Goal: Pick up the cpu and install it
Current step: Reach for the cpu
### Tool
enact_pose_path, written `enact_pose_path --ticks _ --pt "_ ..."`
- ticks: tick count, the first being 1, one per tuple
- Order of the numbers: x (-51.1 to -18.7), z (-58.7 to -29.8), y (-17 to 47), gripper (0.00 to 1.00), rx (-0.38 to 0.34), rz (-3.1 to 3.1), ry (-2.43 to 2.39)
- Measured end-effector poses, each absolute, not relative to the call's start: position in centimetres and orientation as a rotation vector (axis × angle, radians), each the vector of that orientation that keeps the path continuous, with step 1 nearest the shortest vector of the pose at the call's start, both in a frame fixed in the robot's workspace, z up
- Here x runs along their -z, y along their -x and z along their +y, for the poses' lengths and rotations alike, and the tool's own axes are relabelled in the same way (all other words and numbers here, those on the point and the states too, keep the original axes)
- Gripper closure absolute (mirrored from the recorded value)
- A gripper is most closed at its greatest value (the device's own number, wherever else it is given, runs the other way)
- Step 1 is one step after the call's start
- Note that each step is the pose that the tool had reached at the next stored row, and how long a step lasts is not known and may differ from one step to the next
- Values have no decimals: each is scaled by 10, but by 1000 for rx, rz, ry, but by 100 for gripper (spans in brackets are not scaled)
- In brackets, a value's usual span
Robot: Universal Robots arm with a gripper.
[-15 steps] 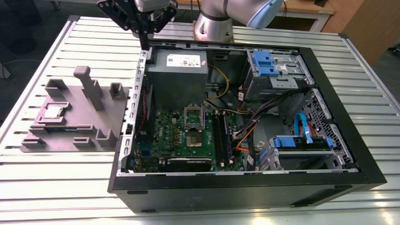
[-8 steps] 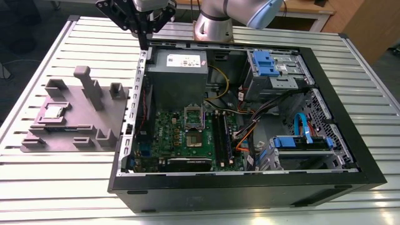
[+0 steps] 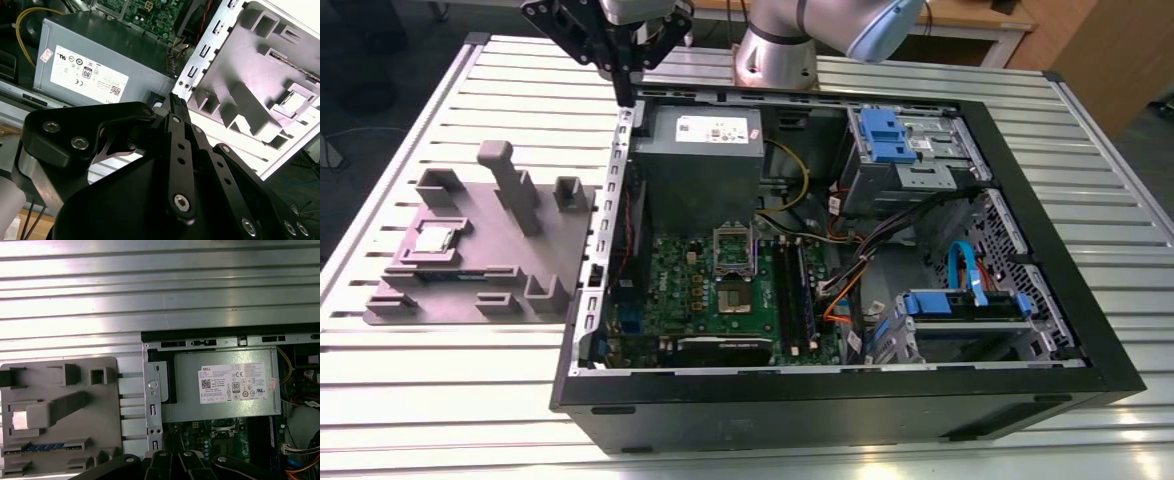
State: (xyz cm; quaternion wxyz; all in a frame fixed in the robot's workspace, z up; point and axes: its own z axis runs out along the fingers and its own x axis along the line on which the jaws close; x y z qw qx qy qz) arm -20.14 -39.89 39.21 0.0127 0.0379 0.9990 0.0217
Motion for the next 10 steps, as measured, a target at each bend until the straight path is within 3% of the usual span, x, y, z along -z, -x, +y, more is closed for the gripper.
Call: enact_pose_path --ticks 10 --pt "-392 -399 204 90 -68 3113 -118"
